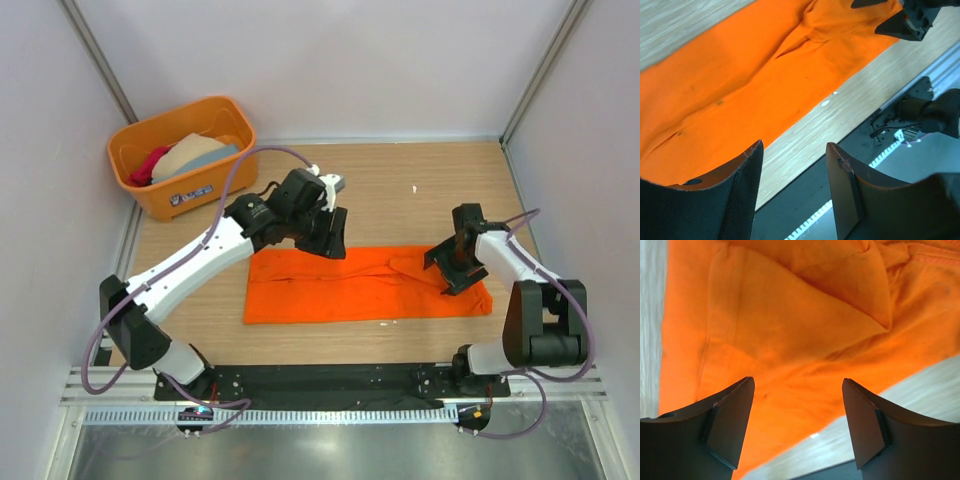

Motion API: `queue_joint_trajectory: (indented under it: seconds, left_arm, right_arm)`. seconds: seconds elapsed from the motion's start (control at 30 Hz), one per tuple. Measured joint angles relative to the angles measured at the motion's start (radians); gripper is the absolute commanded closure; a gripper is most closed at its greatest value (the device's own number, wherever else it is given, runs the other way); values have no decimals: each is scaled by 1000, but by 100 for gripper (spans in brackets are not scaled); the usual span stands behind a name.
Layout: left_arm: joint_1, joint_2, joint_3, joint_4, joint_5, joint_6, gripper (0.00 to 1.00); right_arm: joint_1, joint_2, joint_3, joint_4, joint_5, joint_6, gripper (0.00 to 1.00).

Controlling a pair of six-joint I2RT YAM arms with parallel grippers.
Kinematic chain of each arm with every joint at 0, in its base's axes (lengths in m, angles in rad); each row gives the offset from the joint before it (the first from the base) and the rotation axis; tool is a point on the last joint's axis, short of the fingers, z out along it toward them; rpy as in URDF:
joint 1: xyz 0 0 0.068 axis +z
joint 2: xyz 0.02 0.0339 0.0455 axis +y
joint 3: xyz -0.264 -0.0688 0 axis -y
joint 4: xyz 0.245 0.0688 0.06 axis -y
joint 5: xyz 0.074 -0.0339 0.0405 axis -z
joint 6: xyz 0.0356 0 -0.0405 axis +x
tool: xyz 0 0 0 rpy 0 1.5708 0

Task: Fold and stack the t-shirts
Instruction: Fold the tshirt

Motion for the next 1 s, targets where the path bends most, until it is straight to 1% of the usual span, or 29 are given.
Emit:
queue_joint_trajectory:
  seconds: [0.13, 0.17, 0.3, 0.4, 0.5, 0.6, 0.7, 0.73, 0.83, 0.87, 0.9, 1.0]
  left_arm:
    - [23, -68, -130, -3, -22, 0, 43]
    - [29, -86, -167, -1, -28, 1, 42]
    - [68, -152, -256, -21, -36, 5, 41]
    - [103, -178, -264, -31, -50, 16, 39]
    - [126, -167, -263, -32, -68, 33, 38]
    - [140, -87, -224, -47, -79, 53, 37]
    - [151, 60, -144, -46, -81, 69, 36]
    - [155, 118, -110, -48, -82, 78, 32]
    - [160, 286, -18, -39, -84, 109, 28]
    - [161, 333, 5, -34, -85, 119, 28]
    - [161, 388, 27, -25, -86, 134, 28]
    - [162, 486, 53, -16, -93, 163, 27]
  right_arm:
    - [32, 103, -17, 64, 31, 109, 20]
    - [39, 138, -17, 82, 42, 119, 20]
    - [54, 227, 56, 41, 58, 107, 20]
    - [72, 322, 169, 32, 90, 35, 20]
    - [95, 486, 388, 31, 151, -91, 20]
    - [112, 668, 653, 61, 223, -232, 20]
    - [130, 851, 935, 82, 279, -357, 20]
    - [134, 906, 1020, 101, 293, -395, 20]
    - [146, 1062, 1291, 70, 315, -464, 18]
    - [150, 1100, 1358, 66, 317, -478, 1]
    - [153, 1115, 1390, 61, 315, -487, 0]
    - [157, 1105, 1408, 20, 311, -503, 0]
